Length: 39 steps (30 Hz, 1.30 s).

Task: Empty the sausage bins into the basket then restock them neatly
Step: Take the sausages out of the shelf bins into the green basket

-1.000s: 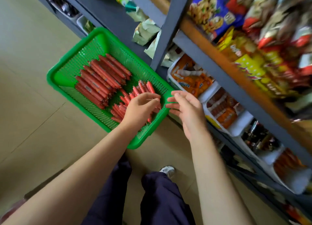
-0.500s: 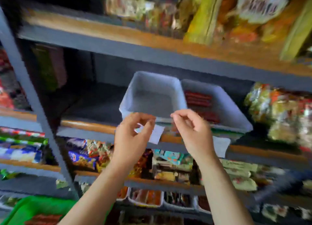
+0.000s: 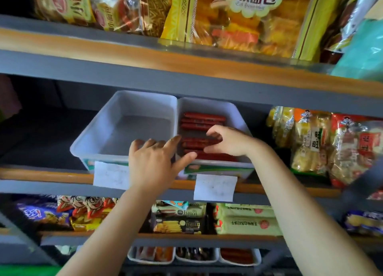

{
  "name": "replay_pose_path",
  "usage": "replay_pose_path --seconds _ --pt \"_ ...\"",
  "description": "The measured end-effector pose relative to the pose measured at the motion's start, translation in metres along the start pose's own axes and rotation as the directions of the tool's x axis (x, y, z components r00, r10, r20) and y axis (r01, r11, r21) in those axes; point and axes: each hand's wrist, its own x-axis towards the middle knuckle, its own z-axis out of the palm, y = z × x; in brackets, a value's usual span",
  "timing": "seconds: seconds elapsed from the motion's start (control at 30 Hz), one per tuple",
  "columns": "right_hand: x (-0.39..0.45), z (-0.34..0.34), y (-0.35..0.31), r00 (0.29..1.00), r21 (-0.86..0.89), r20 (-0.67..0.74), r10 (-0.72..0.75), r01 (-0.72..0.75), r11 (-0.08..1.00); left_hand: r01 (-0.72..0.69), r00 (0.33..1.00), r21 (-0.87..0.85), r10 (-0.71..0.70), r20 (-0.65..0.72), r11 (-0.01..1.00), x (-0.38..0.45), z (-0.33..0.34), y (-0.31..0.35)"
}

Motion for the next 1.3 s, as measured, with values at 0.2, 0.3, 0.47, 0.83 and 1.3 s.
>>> replay_pose_path --seconds 0.2,0.3,0.47,0.83,1.3 --pt "0.047 -0.013 0.003 0.99 -0.189 0.142 0.016 0.011 0.982 -0.042 0.999 0.006 0.042 -0.02 0.999 -0.002 -0.003 0.002" --pt "0.059 -0.01 -0.001 0.977 -0.246 0.209 0.033 0.02 0.969 -0.023 1.0 0.035 0.023 -0.007 0.999 -0.001 -0.007 0.004" --pt "0.063 0.002 -0.003 0.972 -0.346 0.237 0.011 0.073 0.935 -0.011 1.0 0.06 0.011 -0.002 0.998 0.0 -0.005 0.004" --pt "0.069 0.001 0.001 0.939 -0.332 0.333 0.085 0.032 0.943 0.018 1.0 0.119 -0.021 0.019 0.993 0.0 -0.005 0.006" --pt "0.068 -0.004 0.015 0.898 -0.034 0.433 0.081 -0.074 0.997 0.028 0.997 0.118 -0.036 0.067 0.993 0.001 -0.004 0.006"
